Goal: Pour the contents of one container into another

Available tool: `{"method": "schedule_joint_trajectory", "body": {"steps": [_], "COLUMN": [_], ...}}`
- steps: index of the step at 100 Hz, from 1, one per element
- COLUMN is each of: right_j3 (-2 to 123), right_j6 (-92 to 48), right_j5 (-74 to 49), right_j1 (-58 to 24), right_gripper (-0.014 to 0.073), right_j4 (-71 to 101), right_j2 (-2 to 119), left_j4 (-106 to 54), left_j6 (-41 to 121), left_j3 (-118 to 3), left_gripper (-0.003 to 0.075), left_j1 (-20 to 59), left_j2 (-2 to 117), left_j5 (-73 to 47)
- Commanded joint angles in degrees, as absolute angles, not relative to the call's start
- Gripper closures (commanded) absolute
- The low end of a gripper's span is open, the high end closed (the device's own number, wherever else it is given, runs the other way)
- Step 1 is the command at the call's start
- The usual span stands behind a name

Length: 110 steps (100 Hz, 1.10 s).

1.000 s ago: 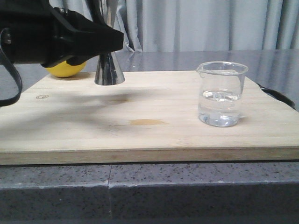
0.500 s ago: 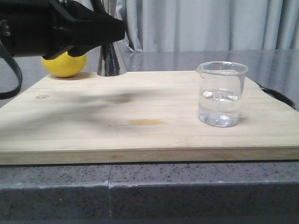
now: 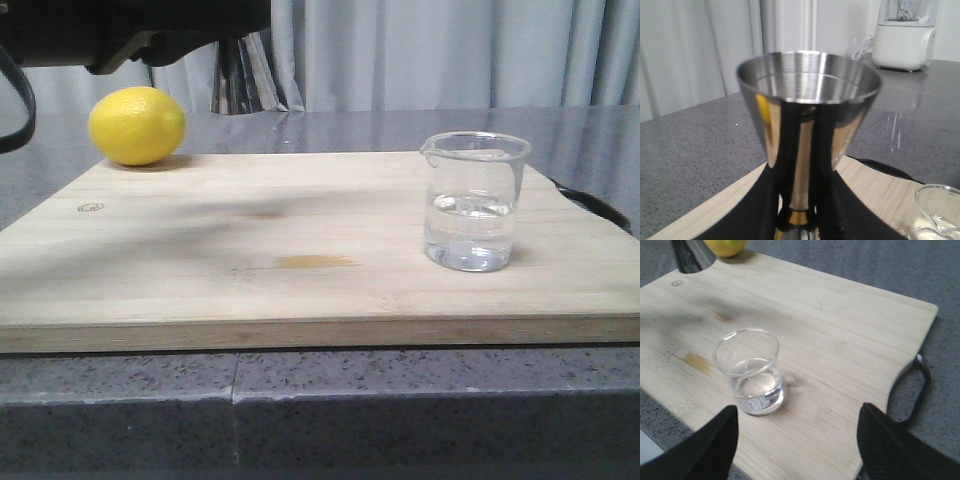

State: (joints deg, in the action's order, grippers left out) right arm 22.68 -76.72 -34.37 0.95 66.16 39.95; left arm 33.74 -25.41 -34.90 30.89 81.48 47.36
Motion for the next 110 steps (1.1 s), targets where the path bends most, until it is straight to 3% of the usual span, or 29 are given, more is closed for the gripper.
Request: {"method": "schedule_joint_trajectory", "body": {"steps": [1, 24, 110], "right_j3": [24.1, 24.1, 24.1], "right_j6": [-82.7, -94.3, -115.5], "right_j5": [-34.9, -37.8, -48.7], "right_j1": [0.9, 0.9, 0.9], "right_gripper": [0.0132, 0.0132, 0.0132], "right_j4": [72.1, 80.7, 94.6], "right_j2": [42.5, 47.8, 64.5], "left_j4": [32.4, 32.4, 32.4], "left_j6": [-26.2, -26.2, -26.2], "left_j3": [-36.9, -36.9, -36.9], "left_gripper": [0.0739, 0.0739, 0.0739], "left_j1": [30.6, 30.6, 30.6], "left_j2": [79.4, 79.4, 79.4], "left_j5": [51.4, 51.4, 51.4]}}
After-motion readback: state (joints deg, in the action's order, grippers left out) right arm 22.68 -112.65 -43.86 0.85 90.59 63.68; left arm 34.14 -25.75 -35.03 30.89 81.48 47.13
